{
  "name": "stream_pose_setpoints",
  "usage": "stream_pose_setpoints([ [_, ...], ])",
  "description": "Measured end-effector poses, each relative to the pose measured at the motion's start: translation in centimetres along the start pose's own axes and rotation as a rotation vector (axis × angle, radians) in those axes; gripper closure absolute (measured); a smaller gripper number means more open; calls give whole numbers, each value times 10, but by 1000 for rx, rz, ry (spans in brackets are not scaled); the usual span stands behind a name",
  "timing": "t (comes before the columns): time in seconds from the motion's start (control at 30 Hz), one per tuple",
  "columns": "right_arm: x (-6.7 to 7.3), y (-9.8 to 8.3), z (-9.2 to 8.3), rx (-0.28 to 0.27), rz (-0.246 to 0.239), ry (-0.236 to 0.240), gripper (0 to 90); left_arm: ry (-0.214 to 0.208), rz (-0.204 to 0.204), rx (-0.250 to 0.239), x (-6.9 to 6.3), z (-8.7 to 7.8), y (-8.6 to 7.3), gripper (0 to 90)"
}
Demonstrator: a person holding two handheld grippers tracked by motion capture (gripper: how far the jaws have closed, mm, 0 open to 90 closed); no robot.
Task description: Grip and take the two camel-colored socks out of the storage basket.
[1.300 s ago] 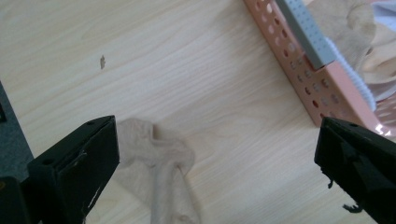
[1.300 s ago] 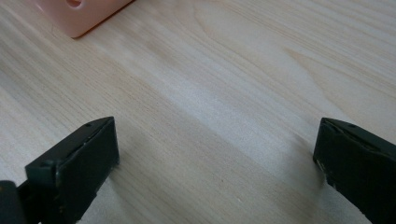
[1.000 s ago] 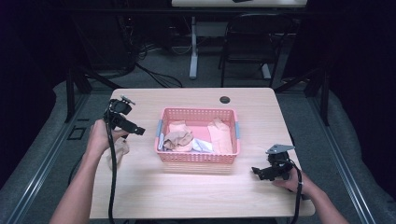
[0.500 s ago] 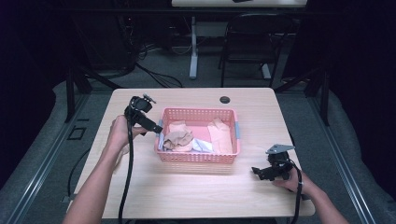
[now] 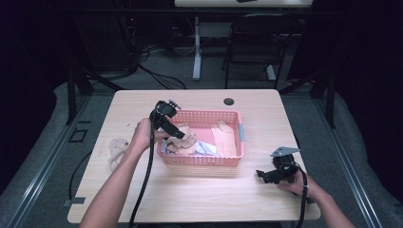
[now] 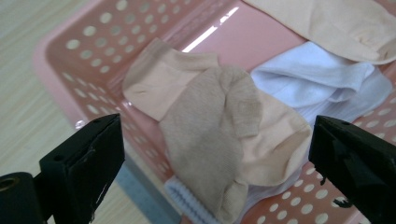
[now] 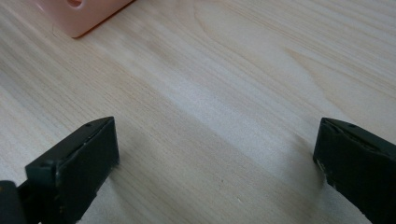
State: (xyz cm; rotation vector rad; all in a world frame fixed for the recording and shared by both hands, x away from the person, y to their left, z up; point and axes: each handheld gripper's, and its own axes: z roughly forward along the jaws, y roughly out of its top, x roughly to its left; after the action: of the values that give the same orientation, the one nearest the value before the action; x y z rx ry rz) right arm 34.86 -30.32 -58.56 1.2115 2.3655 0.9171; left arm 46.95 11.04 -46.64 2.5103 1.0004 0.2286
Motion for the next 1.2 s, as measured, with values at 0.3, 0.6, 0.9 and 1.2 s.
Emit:
stream_pose_setpoints([
  [0.3, 0, 0, 0, 0, 0, 0, 0, -17, 24, 50, -7, 25, 0, 60],
  [0.6, 0, 0, 0, 2, -3, 1, 0, -5, 40, 109, -9, 43, -7, 199],
  [0.9, 0, 0, 0, 0, -1, 0, 0, 22, 59, 157, -11, 53, -9, 356],
  [1.2, 0, 0, 0, 2, -2, 1, 0, 35, 46, 192, -8, 58, -10, 464],
])
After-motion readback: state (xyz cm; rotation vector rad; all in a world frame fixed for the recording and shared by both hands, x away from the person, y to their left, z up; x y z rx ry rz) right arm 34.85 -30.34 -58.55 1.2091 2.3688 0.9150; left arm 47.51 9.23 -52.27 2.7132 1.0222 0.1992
